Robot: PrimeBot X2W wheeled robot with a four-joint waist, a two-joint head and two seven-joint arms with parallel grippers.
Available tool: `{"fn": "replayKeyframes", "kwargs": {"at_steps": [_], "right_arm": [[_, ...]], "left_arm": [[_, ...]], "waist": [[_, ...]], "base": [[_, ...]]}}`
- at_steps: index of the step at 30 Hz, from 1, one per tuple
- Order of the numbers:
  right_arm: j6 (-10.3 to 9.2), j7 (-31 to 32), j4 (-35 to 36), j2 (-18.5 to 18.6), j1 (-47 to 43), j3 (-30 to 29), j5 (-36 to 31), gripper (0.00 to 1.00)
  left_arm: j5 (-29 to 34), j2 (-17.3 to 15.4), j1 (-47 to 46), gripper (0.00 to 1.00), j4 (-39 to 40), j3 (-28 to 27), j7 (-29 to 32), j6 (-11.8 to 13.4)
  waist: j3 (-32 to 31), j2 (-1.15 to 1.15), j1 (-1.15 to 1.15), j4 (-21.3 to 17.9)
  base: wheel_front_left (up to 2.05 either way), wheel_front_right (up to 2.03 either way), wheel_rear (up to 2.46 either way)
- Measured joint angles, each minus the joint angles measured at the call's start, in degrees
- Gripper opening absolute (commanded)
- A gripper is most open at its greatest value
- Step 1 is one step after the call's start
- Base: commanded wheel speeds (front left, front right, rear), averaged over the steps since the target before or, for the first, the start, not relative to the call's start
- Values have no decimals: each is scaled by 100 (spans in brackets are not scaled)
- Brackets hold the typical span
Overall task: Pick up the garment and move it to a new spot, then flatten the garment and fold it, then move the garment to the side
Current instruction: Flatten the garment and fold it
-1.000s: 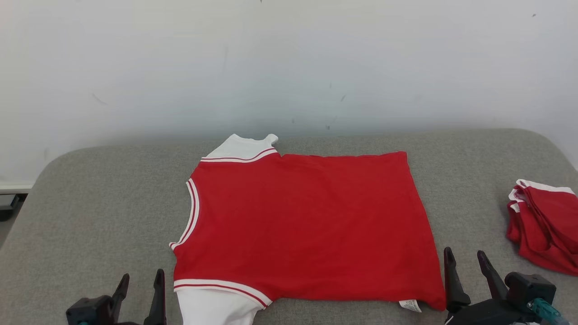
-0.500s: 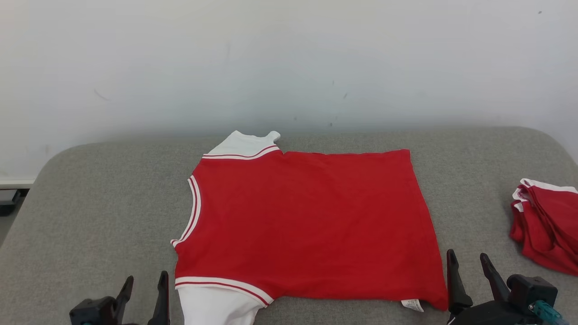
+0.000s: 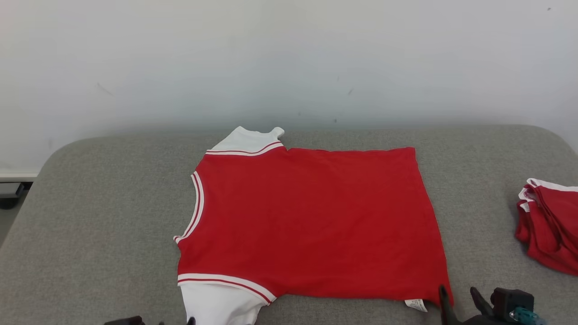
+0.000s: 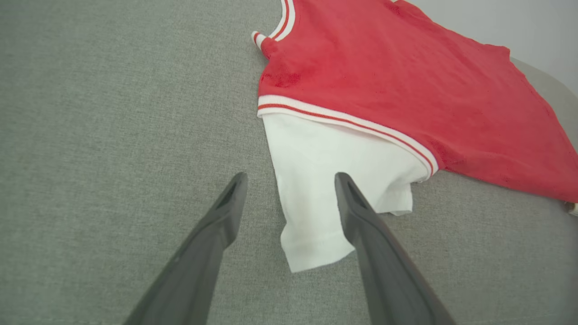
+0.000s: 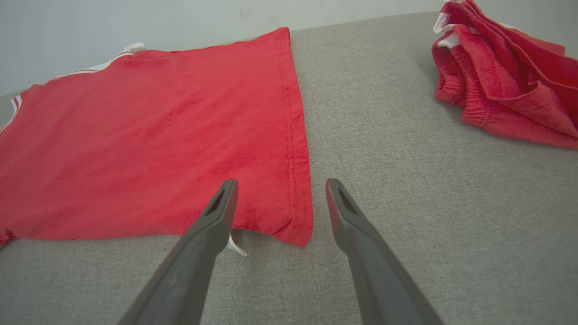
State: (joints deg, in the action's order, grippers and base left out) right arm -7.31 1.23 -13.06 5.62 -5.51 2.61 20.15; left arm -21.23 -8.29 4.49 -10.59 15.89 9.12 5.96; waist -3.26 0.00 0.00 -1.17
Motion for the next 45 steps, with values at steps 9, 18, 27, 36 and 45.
{"fn": "replayKeyframes", "kwargs": {"at_steps": [9,18,27,36,45], "right_arm": [[0,489,-433,19,5,155,-60,100],[0,690,-764,85,60,174,-114,100],[0,686,-1096,70,258,149,-115,100],[0,632,-1339,5,556,75,-107,100],[12,626,-1690,-21,771,55,-1,100]], "left_arm": [[-271,127,21,100,-421,20,516,-47],[-455,192,9,100,-581,90,783,-102],[-491,234,-19,49,-694,133,834,-197],[-493,221,-147,21,-710,130,793,-247],[-493,223,-199,0,-735,157,747,-302]], "waist": [[26,0,0,42],[55,0,0,64],[86,0,0,106],[167,0,0,158],[219,0,0,207]], "base": [[0,0,0],[0,0,0],[0,0,0],[0,0,0],[0,0,0]]}}
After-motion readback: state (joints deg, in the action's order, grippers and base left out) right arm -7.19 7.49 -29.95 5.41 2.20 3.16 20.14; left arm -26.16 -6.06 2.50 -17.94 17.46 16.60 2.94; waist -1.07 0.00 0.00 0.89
